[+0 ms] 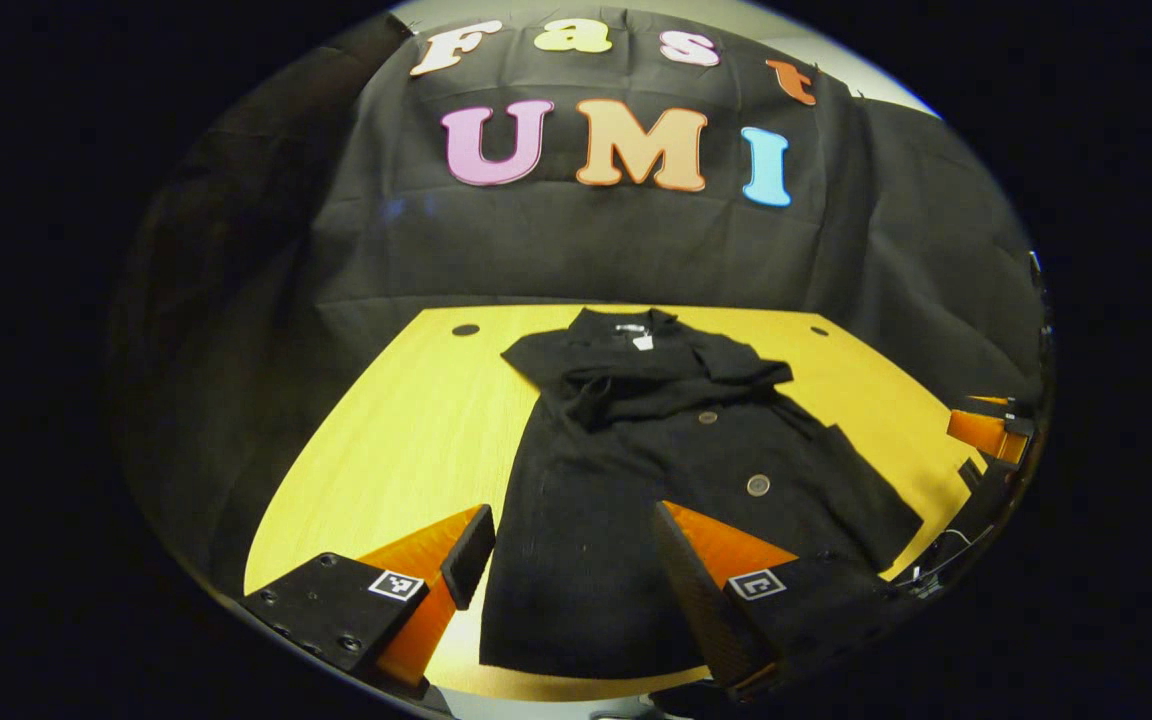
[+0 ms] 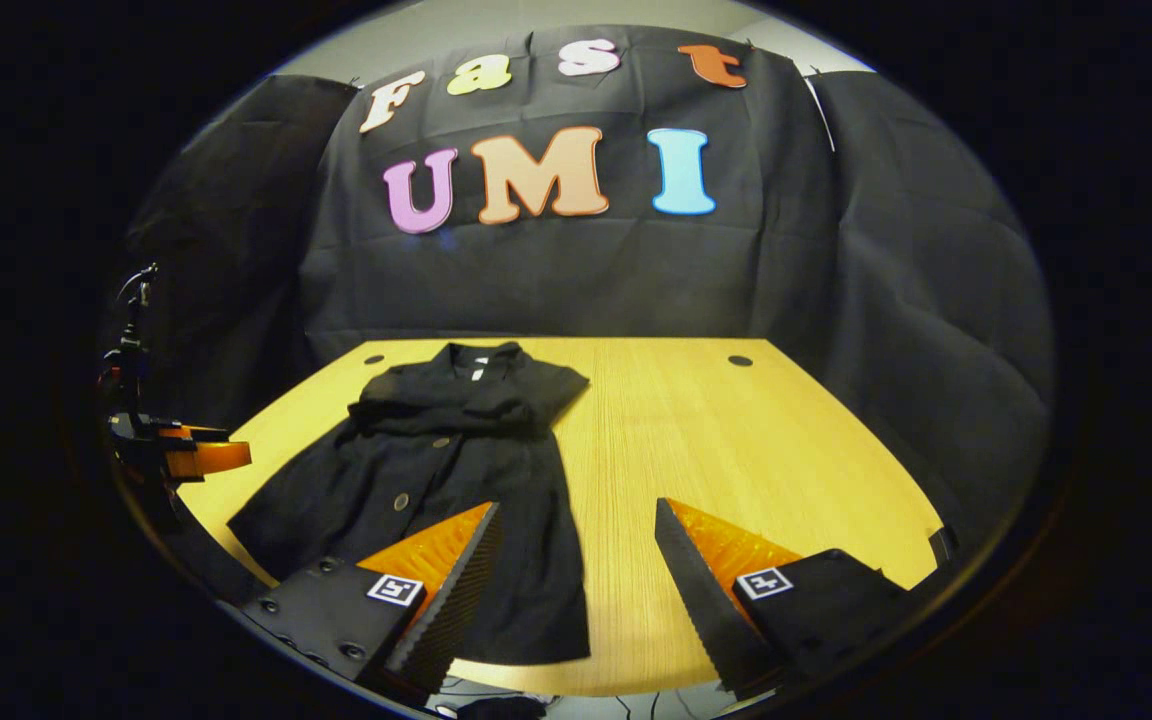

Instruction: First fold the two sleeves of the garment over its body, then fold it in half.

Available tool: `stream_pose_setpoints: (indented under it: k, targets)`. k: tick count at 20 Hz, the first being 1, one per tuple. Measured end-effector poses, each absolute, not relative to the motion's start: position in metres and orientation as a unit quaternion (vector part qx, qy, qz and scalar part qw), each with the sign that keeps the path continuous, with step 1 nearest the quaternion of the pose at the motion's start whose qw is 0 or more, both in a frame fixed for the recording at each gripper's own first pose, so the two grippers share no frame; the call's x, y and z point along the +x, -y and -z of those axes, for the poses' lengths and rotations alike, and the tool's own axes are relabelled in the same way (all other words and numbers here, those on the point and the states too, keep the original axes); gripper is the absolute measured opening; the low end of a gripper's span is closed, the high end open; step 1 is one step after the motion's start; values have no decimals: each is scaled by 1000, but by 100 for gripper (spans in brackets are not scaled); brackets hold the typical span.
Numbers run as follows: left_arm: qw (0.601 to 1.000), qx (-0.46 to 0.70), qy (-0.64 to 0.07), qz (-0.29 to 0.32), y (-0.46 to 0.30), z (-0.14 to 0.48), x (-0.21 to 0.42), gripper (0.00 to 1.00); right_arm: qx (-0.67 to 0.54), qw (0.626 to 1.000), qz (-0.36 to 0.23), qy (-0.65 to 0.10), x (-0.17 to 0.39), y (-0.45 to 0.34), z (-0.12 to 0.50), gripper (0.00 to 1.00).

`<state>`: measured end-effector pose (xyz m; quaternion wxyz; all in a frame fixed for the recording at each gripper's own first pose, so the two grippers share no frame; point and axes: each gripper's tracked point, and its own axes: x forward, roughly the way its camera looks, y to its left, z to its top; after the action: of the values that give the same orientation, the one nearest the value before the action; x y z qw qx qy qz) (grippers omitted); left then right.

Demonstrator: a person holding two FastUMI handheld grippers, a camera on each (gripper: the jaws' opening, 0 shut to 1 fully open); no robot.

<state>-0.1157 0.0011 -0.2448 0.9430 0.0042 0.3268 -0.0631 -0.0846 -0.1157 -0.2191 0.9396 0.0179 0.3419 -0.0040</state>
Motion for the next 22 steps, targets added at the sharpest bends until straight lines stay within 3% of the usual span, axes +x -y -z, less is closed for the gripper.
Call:
stream_pose_setpoints:
  k: [4, 11, 15, 17, 20, 21, 22]
  targets:
    - [919, 15, -389, 53, -11, 285, -146, 95, 18, 918, 4, -396, -107, 111, 259, 95]
    - [900, 27, -434, 36, -26, 320, -170, 95, 7, 882, -16, -471, -119, 98, 310, 95]
    - [907, 19, -418, 46, -26, 319, -168, 96, -2, 866, -25, -500, -128, 92, 324, 98]
    - [912, 24, -406, 53, -26, 317, -166, 96, 3, 864, -36, -502, -126, 88, 327, 94]
    - [914, 19, -399, 63, -22, 317, -164, 93, -2, 862, -56, -504, -124, 79, 324, 74]
    - [914, 23, -399, 73, -15, 319, -165, 88, -1, 862, -63, -503, -125, 76, 323, 63]
    - [913, 24, -399, 84, -9, 321, -165, 75, 2, 862, -71, -503, -124, 72, 324, 50]
